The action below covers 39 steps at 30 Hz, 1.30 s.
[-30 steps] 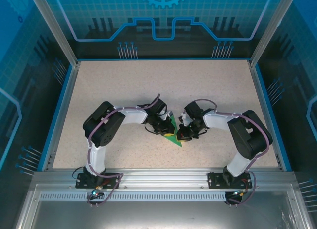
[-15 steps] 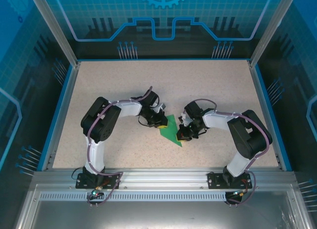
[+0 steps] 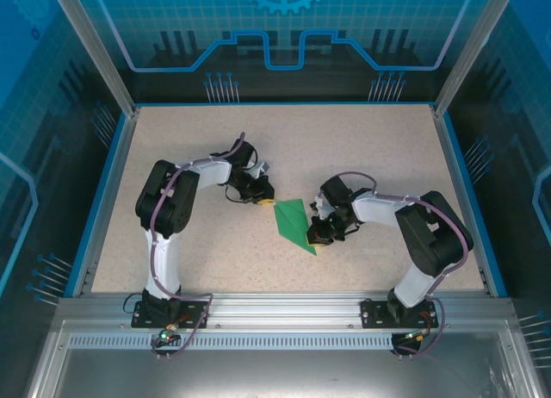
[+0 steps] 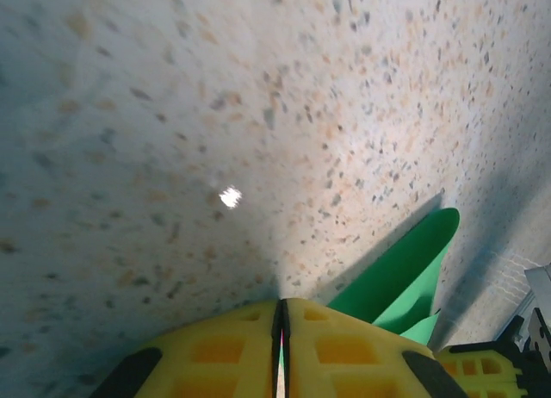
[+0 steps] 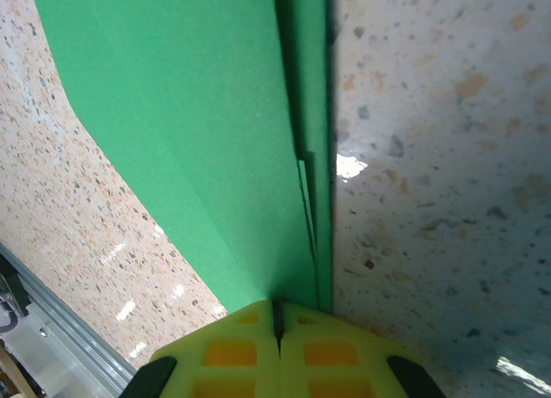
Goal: Fold a paper plane with a square sheet of paper (fold left side to right side)
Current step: Fourth fold the wing at the center of the table, then turn over the paper at the center of the table.
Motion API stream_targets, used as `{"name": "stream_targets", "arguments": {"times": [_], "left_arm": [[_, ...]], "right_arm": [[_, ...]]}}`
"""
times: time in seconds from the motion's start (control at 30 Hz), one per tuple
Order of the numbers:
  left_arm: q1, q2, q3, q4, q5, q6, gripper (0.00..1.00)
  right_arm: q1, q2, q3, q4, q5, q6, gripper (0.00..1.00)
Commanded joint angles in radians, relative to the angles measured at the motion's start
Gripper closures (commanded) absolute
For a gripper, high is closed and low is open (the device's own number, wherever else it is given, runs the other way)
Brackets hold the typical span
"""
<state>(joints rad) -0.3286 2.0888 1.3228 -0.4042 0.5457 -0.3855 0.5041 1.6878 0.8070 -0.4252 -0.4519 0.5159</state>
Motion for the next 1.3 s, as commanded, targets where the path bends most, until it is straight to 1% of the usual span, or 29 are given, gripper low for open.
{"name": "stream_targets", "arguments": {"times": [0.0, 0.1, 0.17, 0.2, 0.23, 0.3, 0.47, 0.57, 0.67, 0.77, 0.8, 0.87, 0.93, 0.97, 1.1, 1.17, 1.27], "left_arm": [[0.055, 0.011, 0.032, -0.027, -0.089, 0.034, 0.88], [0.065, -0.048, 0.017, -0.030, -0.072, 0.029, 0.87], [0.065, -0.105, -0.013, -0.019, -0.054, 0.012, 0.84], [0.065, -0.141, -0.038, -0.007, -0.040, -0.005, 0.80], [0.065, -0.173, -0.063, 0.011, -0.028, -0.022, 0.76], [0.062, -0.249, -0.140, 0.066, 0.006, -0.078, 0.66], [0.027, -0.398, -0.308, 0.175, 0.040, -0.199, 0.55], [-0.019, -0.427, -0.371, 0.240, 0.058, -0.268, 0.53], [-0.077, -0.408, -0.381, 0.271, 0.060, -0.303, 0.51], [-0.119, -0.359, -0.362, 0.299, 0.060, -0.321, 0.50], [-0.129, -0.335, -0.348, 0.302, 0.059, -0.326, 0.50], [-0.146, -0.296, -0.325, 0.318, 0.062, -0.335, 0.50], [-0.161, -0.257, -0.300, 0.327, 0.065, -0.340, 0.50], [-0.168, -0.236, -0.285, 0.331, 0.068, -0.340, 0.50], [-0.189, -0.168, -0.236, 0.332, 0.072, -0.339, 0.52], [-0.194, -0.142, -0.221, 0.350, 0.080, -0.344, 0.56], [-0.197, -0.120, -0.206, 0.385, 0.095, -0.358, 0.70]], "right_arm": [[0.023, 0.035, -0.046, -0.094, 0.083, -0.008, 1.00], [0.022, 0.008, -0.055, -0.032, 0.045, 0.009, 1.00], [0.024, -0.017, -0.062, 0.022, 0.019, 0.029, 0.99], [0.024, -0.033, -0.061, 0.047, 0.011, 0.043, 0.93], [0.023, -0.048, -0.060, 0.066, 0.009, 0.052, 0.90], [0.021, -0.094, -0.056, 0.092, 0.033, 0.068, 0.80], [0.008, -0.232, -0.044, 0.072, 0.171, 0.049, 0.62], [-0.005, -0.315, -0.044, 0.052, 0.268, 0.033, 0.50], [-0.017, -0.391, -0.057, 0.055, 0.329, 0.033, 0.40], [-0.035, -0.463, -0.089, 0.089, 0.334, 0.047, 0.30], [-0.041, -0.482, -0.102, 0.104, 0.326, 0.054, 0.29], [-0.056, -0.518, -0.127, 0.130, 0.303, 0.066, 0.24], [-0.074, -0.553, -0.154, 0.159, 0.263, 0.075, 0.19], [-0.083, -0.568, -0.166, 0.171, 0.239, 0.080, 0.18], [-0.121, -0.620, -0.191, 0.179, 0.164, 0.090, 0.08], [-0.143, -0.644, -0.202, 0.183, 0.121, 0.093, 0.02], [-0.188, -0.680, -0.219, 0.203, 0.045, 0.105, 0.01]]}}
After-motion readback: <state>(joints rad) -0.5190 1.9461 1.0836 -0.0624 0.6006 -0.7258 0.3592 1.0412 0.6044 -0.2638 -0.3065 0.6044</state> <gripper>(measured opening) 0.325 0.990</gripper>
